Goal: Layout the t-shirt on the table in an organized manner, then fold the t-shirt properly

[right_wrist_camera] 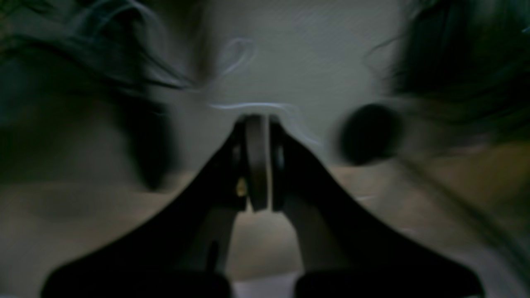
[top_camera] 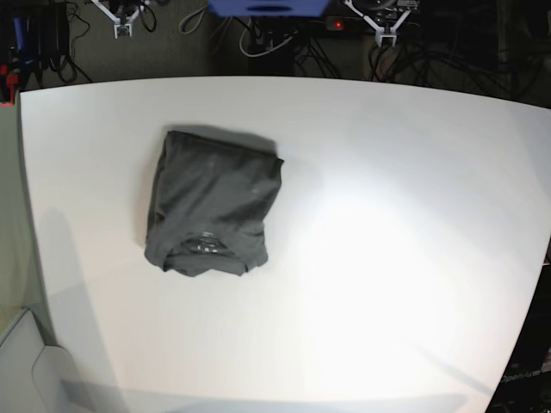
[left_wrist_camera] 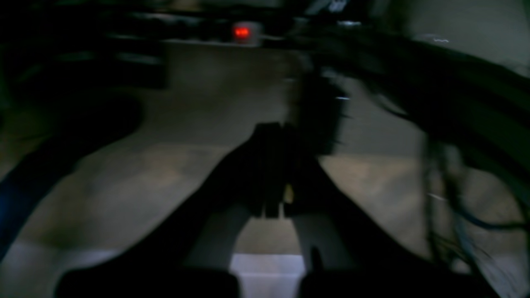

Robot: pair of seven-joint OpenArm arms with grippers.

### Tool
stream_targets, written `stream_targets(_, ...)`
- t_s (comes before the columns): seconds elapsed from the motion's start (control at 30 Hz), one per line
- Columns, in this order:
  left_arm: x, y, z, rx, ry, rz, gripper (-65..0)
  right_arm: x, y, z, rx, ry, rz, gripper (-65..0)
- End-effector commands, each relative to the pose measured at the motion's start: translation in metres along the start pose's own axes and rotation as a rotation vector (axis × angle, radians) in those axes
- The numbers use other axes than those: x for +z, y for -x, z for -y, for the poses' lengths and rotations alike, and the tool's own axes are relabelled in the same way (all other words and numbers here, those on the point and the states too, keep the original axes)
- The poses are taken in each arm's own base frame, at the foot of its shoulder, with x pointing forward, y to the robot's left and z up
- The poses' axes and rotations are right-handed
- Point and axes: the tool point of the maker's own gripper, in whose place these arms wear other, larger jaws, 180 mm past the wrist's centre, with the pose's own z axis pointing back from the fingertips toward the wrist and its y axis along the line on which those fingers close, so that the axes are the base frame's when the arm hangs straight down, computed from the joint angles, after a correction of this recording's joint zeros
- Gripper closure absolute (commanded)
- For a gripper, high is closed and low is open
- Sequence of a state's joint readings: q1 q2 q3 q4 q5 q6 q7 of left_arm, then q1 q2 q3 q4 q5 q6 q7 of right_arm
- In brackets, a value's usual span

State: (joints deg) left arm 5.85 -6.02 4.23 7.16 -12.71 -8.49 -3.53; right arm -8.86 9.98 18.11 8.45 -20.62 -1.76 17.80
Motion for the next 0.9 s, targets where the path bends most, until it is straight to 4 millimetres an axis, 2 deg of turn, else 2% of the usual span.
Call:
stream_targets(0.0,0.000,0.003,0.003,-0.006,-0.004,-0.001,-0.5,-0.001,-0.011,-0.003,0.032,0.018,0.032,0.0)
stream_targets(0.13,-0.001,0.001,-0.003,-0.073,-0.103,0.000,-0.5,-0.003,-0.022,-0.008,0.077,0.042,0.051,0.0)
stream_targets(0.2,-0.002,-0.009,0.000,-0.089,-0.142,0.033,-0.5,-0.004,-0.033,-0.017,0.073,0.030,0.070,0.0)
stream_targets(0.27,-0.001,-0.014,-0.003,-0.088,-0.175,0.069,-0.5,-0.005,-0.035,-0.019,0.072,0.027,0.074,0.0)
stream_targets(0.37,0.001,-0.018,-0.008,-0.092,-0.226,0.090,-0.5,-0.005,-0.037,-0.019,0.071,0.027,0.079,0.0)
stream_targets(0.5,0.000,-0.037,-0.012,-0.091,-0.254,0.116,-0.5,-0.008,-0.050,-0.015,0.065,0.041,0.094,0.0)
stream_targets(0.73,0.003,-0.046,-0.030,-0.103,-0.283,0.138,-0.5,-0.004,-0.045,-0.022,0.076,0.116,0.070,0.0)
stream_targets(0.87,0.004,-0.047,-0.032,-0.107,-0.286,0.140,-0.5,-0.003,-0.045,-0.035,0.070,0.096,0.070,0.0)
